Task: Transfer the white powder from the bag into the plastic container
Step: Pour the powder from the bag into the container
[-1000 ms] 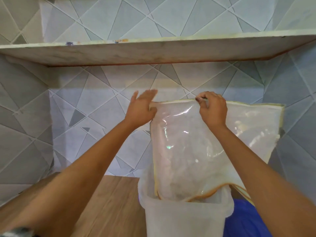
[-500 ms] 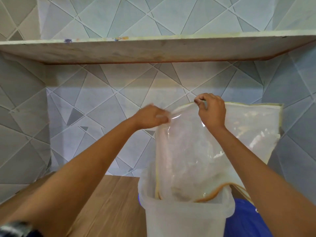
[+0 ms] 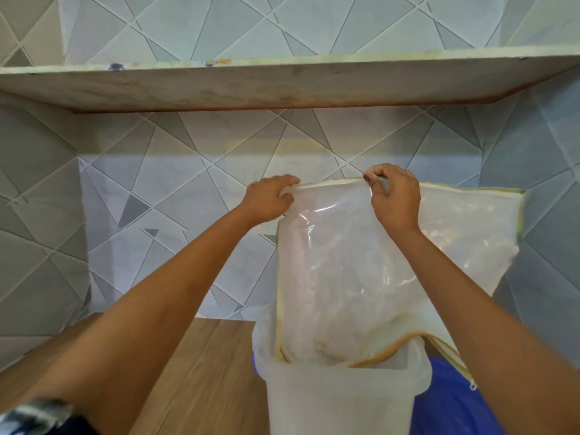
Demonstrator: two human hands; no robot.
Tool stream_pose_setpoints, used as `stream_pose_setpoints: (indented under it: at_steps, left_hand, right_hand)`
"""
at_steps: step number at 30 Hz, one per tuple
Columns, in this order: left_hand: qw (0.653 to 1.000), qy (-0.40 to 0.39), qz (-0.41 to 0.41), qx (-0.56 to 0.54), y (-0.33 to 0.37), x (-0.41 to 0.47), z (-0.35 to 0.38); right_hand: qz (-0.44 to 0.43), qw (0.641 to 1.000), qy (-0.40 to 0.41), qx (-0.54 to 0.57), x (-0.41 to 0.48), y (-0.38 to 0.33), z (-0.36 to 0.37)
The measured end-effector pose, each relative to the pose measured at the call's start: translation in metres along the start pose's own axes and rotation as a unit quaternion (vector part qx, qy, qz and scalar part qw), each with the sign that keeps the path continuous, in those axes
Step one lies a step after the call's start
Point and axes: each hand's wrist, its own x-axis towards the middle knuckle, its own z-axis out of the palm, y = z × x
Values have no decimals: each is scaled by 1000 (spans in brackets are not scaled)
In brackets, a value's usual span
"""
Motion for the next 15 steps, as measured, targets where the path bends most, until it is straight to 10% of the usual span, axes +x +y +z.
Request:
stream_pose_setpoints:
  at_steps: [13,15]
  left_hand:
    - [949,307,72,15,33,-3,-12]
    - [978,153,132,52,36,-4,-10]
  right_hand:
    - [-2,996,-57,-71,9,5,-10]
    - [-12,997,-49,-66,7,4,-8]
